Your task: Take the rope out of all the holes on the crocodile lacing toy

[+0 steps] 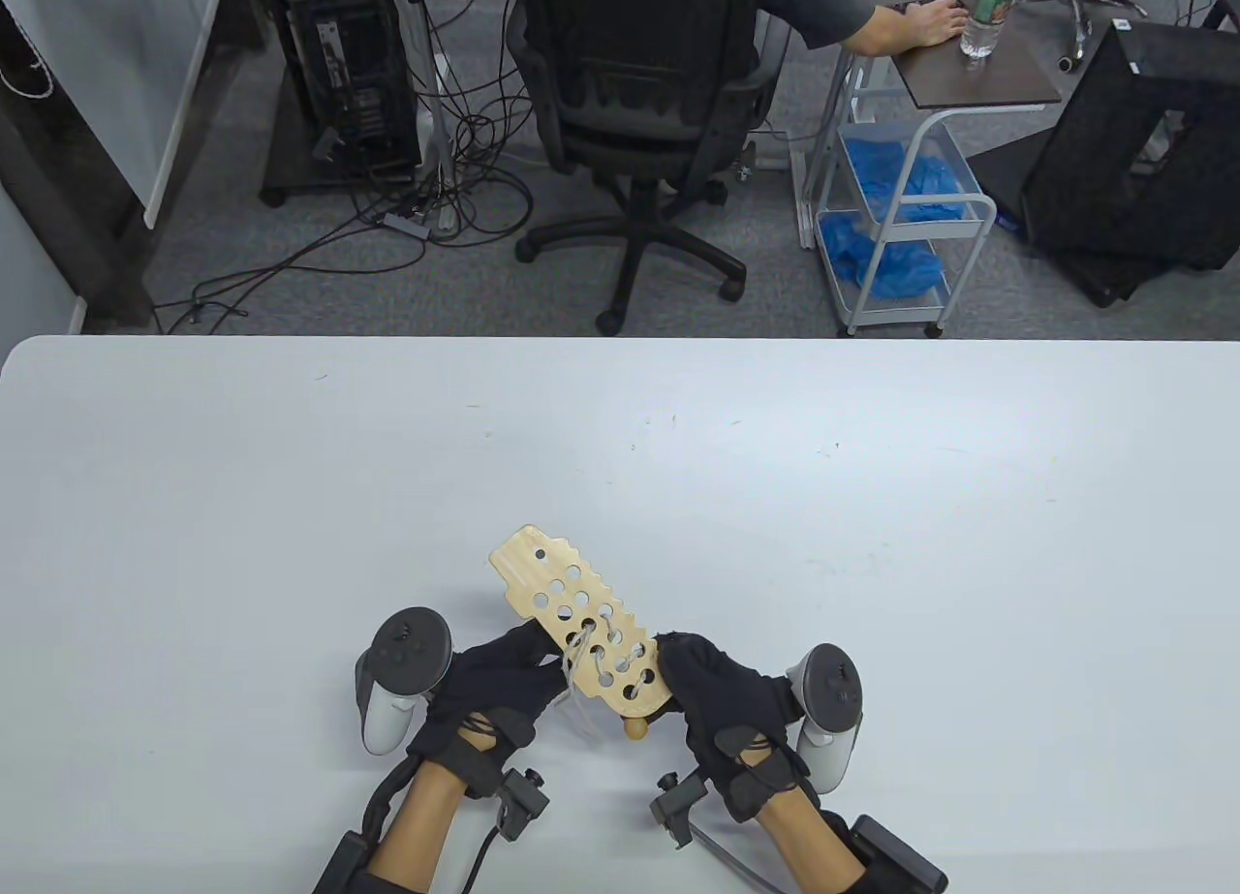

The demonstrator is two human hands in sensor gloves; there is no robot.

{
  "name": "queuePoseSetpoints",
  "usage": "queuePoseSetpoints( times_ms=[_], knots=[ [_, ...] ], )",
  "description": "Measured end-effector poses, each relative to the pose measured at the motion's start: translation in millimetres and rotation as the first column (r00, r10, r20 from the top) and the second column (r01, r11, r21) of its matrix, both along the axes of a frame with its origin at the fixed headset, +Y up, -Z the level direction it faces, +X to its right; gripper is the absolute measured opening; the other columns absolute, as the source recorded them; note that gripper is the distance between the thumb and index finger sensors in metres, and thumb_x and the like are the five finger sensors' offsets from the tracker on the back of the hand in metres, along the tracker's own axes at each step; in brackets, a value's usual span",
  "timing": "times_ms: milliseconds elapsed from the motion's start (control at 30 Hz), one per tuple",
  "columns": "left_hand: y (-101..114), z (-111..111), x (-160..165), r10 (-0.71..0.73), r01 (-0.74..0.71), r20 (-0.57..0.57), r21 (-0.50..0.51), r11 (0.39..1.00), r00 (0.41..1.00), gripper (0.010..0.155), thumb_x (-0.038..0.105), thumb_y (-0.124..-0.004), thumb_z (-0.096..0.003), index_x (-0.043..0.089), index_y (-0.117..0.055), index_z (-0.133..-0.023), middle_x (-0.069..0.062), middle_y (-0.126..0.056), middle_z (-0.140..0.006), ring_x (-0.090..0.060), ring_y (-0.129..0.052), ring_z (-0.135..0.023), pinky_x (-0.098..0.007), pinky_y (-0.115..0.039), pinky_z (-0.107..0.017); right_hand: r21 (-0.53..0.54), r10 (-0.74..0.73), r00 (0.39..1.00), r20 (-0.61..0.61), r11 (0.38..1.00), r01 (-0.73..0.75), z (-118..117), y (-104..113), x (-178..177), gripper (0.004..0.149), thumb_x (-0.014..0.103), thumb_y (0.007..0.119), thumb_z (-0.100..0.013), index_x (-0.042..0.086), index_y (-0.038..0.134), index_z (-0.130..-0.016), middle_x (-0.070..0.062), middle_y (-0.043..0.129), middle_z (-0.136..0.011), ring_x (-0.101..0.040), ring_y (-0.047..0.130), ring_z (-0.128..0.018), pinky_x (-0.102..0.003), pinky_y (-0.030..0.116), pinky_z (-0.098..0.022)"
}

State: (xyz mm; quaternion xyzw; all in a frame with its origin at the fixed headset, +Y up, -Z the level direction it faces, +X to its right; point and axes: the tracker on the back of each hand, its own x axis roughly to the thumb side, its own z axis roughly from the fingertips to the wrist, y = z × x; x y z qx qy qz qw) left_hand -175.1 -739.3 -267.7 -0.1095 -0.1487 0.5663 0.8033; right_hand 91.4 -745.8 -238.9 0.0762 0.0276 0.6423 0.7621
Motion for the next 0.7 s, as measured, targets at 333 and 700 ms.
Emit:
queuePoseSetpoints(
  times_ms=[333,700],
  knots=[
    [1.3,-1.6,-14.3,0.025,-0.024,-0.105,0.01,1.0,0.994,0.046,0.041,-0.084,-0.0479,0.04,-0.086,-0.093,0.002,-0.092,-0.095,-0.027,-0.083,-0.091,-0.068,-0.06,-0.071,-0.042,-0.008,0.996,0.089,0.999,0.012,-4.5,-2.3,14.5,0.048,0.04,0.075,-0.045,0.001,0.081,-0.073,-0.019,0.102,-0.05,-0.039,0.101,-0.039,-0.063,0.074,-0.045],
    [1.6,-1.7,-17.9,0.045,-0.043,-0.121,0.014,0.999,0.992,0.046,0.04,-0.083,-0.0483,0.04,-0.085,-0.094,0.002,-0.093,-0.095,-0.027,-0.084,-0.09,-0.067,-0.061,-0.071,-0.084,-0.004,0.982,0.191,0.996,0.021,-9.7,-0.3,34.5,0.048,0.04,0.076,-0.045,0.001,0.081,-0.073,-0.02,0.102,-0.05,-0.039,0.101,-0.04,-0.063,0.074,-0.045]
  ],
)
